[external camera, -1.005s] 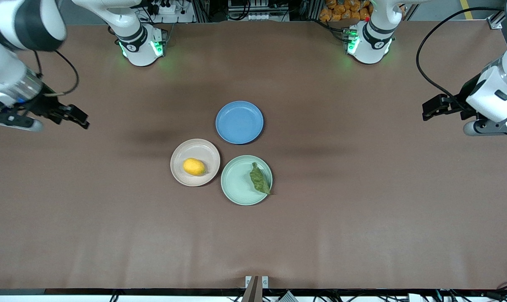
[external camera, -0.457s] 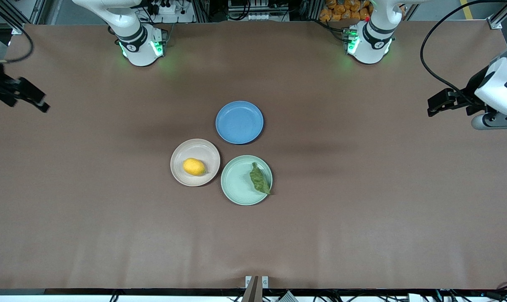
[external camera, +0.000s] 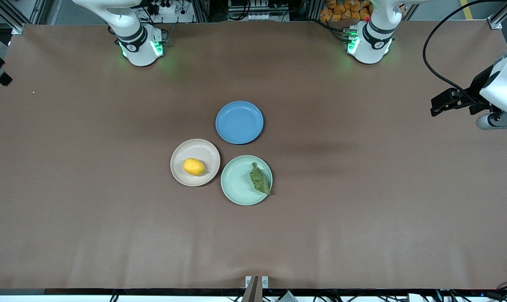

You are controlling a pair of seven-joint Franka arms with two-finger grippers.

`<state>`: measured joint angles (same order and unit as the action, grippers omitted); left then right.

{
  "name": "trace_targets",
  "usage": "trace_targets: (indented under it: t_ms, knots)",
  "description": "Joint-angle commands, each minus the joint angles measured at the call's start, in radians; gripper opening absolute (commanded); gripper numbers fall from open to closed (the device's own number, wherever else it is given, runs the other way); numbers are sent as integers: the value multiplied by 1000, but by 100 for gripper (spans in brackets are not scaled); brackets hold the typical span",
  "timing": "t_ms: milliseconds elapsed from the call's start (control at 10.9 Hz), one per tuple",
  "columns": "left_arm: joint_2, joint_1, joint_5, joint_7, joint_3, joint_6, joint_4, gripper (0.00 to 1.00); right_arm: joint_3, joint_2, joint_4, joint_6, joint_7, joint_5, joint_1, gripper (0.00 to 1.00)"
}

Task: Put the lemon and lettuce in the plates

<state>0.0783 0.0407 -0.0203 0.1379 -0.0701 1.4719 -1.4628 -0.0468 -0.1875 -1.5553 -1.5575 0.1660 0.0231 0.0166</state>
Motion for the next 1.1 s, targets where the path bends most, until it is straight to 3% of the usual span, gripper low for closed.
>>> trace_targets:
  t_ms: [0,1005]
  knots:
    - [-5,-7,10,-21,4,-16,2,100,13,52,64,65,-3,-5,2,100]
    - [-3,-7,14,-17,3,-15,4,100,12,193,93,62,-13,-8,-3,100]
